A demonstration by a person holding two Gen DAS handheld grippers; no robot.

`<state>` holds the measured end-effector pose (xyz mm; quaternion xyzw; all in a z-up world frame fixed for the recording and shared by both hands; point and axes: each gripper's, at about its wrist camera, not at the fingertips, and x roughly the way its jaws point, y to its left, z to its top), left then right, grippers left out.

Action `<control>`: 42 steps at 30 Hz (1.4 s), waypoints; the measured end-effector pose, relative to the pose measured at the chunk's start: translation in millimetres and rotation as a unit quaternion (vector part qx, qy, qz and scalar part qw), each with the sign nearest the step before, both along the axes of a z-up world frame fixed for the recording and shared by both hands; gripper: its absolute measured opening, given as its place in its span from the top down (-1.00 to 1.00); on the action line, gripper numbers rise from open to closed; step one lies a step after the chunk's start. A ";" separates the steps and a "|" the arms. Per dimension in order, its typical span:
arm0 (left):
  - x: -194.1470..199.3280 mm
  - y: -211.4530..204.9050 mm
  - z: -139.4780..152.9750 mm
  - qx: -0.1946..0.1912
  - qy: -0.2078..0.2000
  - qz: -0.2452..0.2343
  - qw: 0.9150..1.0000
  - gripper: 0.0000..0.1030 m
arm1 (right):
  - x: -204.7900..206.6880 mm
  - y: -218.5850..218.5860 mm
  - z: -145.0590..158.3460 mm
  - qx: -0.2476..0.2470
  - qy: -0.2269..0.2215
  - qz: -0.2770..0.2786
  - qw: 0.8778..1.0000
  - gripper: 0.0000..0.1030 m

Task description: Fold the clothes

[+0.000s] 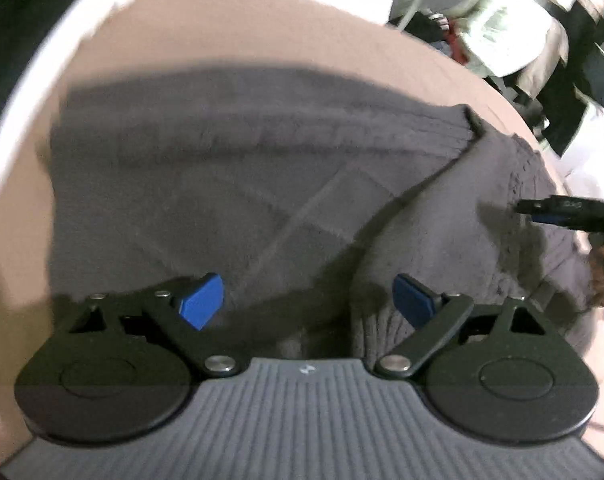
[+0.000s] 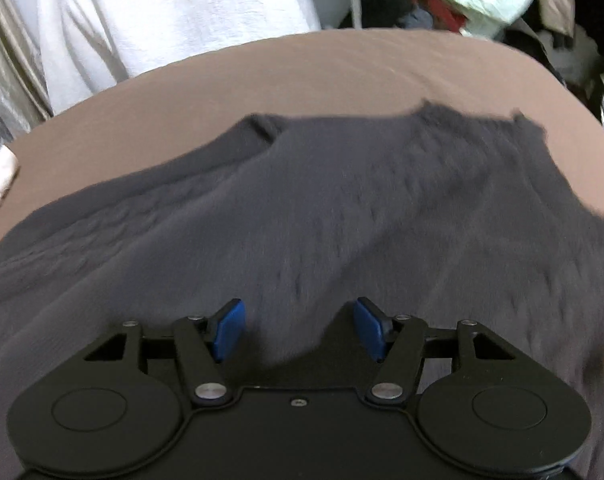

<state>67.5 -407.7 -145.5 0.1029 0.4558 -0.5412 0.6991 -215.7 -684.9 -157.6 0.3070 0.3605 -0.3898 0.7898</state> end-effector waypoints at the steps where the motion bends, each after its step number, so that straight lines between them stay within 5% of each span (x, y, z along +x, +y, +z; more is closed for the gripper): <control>1: -6.0 0.9 7.3 -0.015 -0.002 -0.014 1.000 -0.78 | -11.5 11.2 1.7 0.008 -0.012 -0.005 1.000 -0.28; 8: -39.5 0.1 30.4 -0.034 0.074 -0.087 0.993 -0.81 | -91.2 87.7 5.5 0.077 -0.073 -0.029 0.994 -0.28; 14: -83.7 1.7 16.8 0.027 0.044 -0.157 0.986 -0.79 | -139.7 140.1 -16.2 0.169 -0.093 -0.026 0.981 -0.28; 18: -105.2 8.0 28.1 -0.005 -0.031 -0.185 0.982 -0.78 | -146.4 163.9 -48.1 0.218 -0.112 -0.007 0.969 -0.29; 20: -108.4 9.9 34.4 -0.043 -0.020 -0.198 0.979 -0.79 | -142.8 167.0 -59.5 0.202 -0.136 -0.015 0.970 -0.35; 23: -102.3 12.8 37.4 -0.088 0.040 -0.199 0.975 -0.79 | -141.5 161.2 -65.3 0.169 -0.239 -0.045 0.955 -0.31; 24: -102.2 13.2 38.6 -0.099 0.042 -0.199 0.974 -0.79 | -139.0 159.5 -61.7 0.157 -0.248 -0.042 0.955 -0.19; 26: -107.0 12.9 43.3 -0.122 0.015 -0.205 0.971 -0.79 | -134.1 156.1 -54.4 0.133 -0.265 -0.037 0.954 0.48; 32: -129.0 3.1 43.7 -0.185 0.030 -0.261 0.947 -0.81 | -112.8 148.5 -18.0 0.076 -0.313 -0.011 0.947 0.51; 36: -157.0 -19.5 22.2 -0.148 0.080 -0.321 0.932 -0.84 | -86.8 139.4 5.2 0.058 -0.321 0.009 0.945 0.52; 38: -167.4 -32.7 3.4 -0.105 0.086 -0.322 0.937 -0.84 | -81.0 133.4 14.0 0.059 -0.328 0.020 0.943 0.52; 40: -168.6 -41.2 -9.7 -0.088 0.063 -0.304 0.946 -0.55 | -77.2 128.7 19.2 0.067 -0.333 0.029 0.940 0.53; 42: -160.7 -48.0 -13.4 -0.067 0.056 -0.281 0.956 0.77 | -72.2 128.6 19.9 0.074 -0.333 0.037 0.940 0.53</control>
